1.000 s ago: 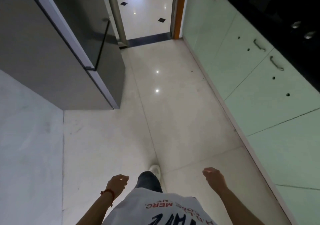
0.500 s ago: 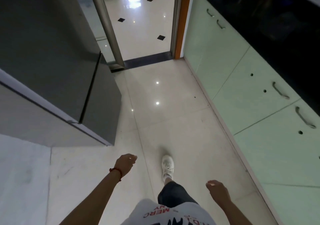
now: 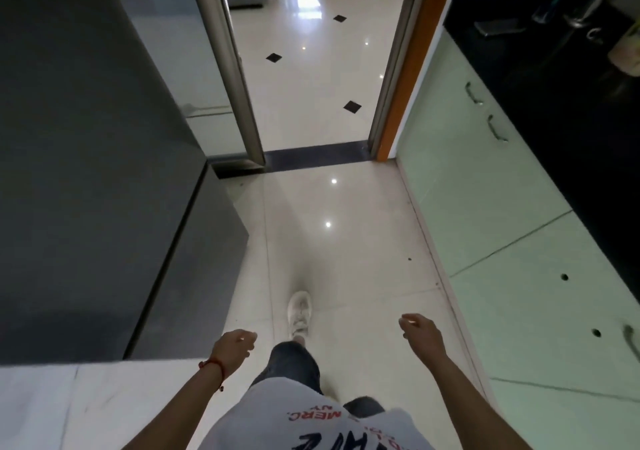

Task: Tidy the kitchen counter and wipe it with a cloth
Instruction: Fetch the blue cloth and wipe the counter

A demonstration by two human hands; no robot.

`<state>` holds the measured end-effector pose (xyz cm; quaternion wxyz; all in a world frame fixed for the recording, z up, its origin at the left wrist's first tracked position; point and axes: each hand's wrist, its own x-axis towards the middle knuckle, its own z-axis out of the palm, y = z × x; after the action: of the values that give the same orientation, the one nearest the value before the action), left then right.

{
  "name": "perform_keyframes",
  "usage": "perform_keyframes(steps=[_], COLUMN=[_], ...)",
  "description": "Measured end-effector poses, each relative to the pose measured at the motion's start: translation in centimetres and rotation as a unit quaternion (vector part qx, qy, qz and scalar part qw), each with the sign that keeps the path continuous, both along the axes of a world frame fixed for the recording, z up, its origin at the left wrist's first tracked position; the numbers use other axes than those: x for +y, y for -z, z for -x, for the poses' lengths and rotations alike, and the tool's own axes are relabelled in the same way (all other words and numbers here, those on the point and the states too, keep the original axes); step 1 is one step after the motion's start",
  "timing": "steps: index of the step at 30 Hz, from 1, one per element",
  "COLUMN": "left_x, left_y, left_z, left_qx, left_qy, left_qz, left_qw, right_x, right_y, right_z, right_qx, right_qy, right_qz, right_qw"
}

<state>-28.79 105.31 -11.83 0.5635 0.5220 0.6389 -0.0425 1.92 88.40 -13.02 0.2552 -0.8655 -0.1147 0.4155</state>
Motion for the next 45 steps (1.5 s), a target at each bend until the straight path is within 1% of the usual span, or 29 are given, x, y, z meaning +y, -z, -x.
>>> perform_keyframes(steps=[2, 5, 9, 12, 15, 19, 22, 26, 30, 32, 37, 41, 43, 44, 45], left_x=[4.1, 11.0, 20.2, 26.6, 30.9, 34.7, 36.6, 37.7, 38.0, 38.2, 38.0, 35.9, 34.5, 33.8, 33.1], left_y=[0.2, -0.4, -1.6, -2.6, -3.7, -4.1, -3.5, -2.7, -3.5, -3.9, -5.1, -7.0, -8.3, -8.7, -8.9], left_z=[-2.4, -7.0, -14.2, -20.2, -25.8, -33.3, -38.3, -44.4, -50.2, -53.6, -61.8, -69.7, -73.6, -75.6, -77.4], left_qx=[-0.012, -0.019, -0.021, -0.029, -0.029, -0.046, -0.042, -0.022, -0.019, -0.027, -0.045, -0.085, -0.113, -0.134, -0.156], left_qy=[-0.008, 0.009, 0.084, 0.138, 0.187, 0.218, 0.246, 0.280, 0.323, 0.356, 0.455, 0.527, 0.548, 0.562, 0.583], left_qz=[-0.001, -0.014, -0.040, -0.065, -0.076, -0.077, -0.068, -0.056, -0.058, -0.060, -0.071, -0.107, -0.112, -0.113, -0.117], left_qw=[1.000, 1.000, 0.995, 0.988, 0.979, 0.972, 0.966, 0.958, 0.944, 0.932, 0.886, 0.839, 0.821, 0.808, 0.789], right_x=[3.4, 8.2, 13.8, 17.4, 19.2, 19.9, 20.7, 22.4, 24.1, 24.7, 24.9, 24.4, 24.1, 23.9, 23.8], right_y=[0.5, 1.1, 1.0, 0.6, 0.7, 1.6, 2.0, 1.8, 0.4, -1.0, -4.4, -6.6, -7.5, -8.0, -8.4], right_z=[-2.2, -5.0, -8.2, -10.4, -11.9, -14.3, -17.7, -23.6, -29.2, -32.4, -37.4, -39.3, -40.5, -41.3, -42.1], right_qx=[-0.005, -0.007, 0.004, 0.005, 0.013, 0.035, 0.042, 0.032, 0.015, 0.006, -0.036, -0.054, -0.066, -0.077, -0.088], right_qy=[0.006, 0.030, 0.075, 0.091, 0.105, 0.144, 0.183, 0.231, 0.259, 0.290, 0.374, 0.461, 0.498, 0.516, 0.529], right_qz=[-0.004, -0.001, -0.004, -0.005, 0.010, 0.041, 0.049, 0.035, 0.005, -0.018, -0.071, -0.114, -0.138, -0.147, -0.156], right_qw=[1.000, 1.000, 0.997, 0.996, 0.994, 0.988, 0.981, 0.972, 0.966, 0.957, 0.924, 0.878, 0.853, 0.841, 0.829])
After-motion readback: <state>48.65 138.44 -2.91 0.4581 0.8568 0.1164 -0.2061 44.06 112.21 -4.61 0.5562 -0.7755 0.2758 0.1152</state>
